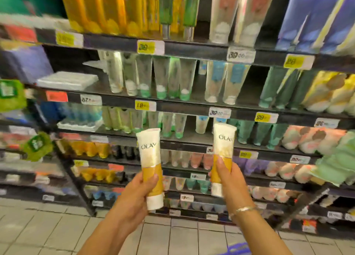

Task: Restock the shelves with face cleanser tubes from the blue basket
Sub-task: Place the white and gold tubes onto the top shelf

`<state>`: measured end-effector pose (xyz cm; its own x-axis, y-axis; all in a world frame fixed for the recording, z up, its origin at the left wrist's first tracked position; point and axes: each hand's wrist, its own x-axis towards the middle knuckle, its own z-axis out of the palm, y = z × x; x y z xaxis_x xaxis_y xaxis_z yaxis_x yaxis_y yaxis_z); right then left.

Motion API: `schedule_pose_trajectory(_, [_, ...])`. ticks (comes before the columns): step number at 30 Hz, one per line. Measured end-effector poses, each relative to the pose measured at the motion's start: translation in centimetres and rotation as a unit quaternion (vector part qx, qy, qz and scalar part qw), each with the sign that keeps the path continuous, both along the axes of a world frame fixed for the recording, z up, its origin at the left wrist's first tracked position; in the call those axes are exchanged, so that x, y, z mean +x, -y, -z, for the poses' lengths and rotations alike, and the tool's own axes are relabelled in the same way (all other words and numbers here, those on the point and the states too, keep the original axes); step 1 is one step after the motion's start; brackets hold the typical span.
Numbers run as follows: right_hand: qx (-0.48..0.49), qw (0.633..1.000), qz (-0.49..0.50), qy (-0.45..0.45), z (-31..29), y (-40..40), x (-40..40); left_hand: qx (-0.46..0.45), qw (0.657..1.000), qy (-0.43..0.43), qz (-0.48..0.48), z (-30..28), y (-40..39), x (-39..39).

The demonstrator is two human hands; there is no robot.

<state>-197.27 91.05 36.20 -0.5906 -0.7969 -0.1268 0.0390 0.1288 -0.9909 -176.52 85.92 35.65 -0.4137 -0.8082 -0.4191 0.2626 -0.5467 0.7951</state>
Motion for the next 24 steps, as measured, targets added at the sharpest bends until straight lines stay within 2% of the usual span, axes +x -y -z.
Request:
schedule_pose_trajectory(6, [-0.054, 0.997, -0.043, -0.023, -6.6, 4.8, 7.1, -0.071, 0.997, -0.002, -0.039, -5.6, 4.4, 8.8])
schedule_pose_trajectory(15, [-0.127, 0.989, -0.047, -0.066, -14.1, 10.9, 17.2, -0.174, 0.984, -0.004, -0.020, -13.8, 11.7, 19.7])
schedule_pose_trajectory(24, [-0.187, 0.979, -0.065, -0.046, -19.1, 16.2, 21.5, -0.254, 0.967, -0.004, 0.000, -20.5, 17.2, 24.5])
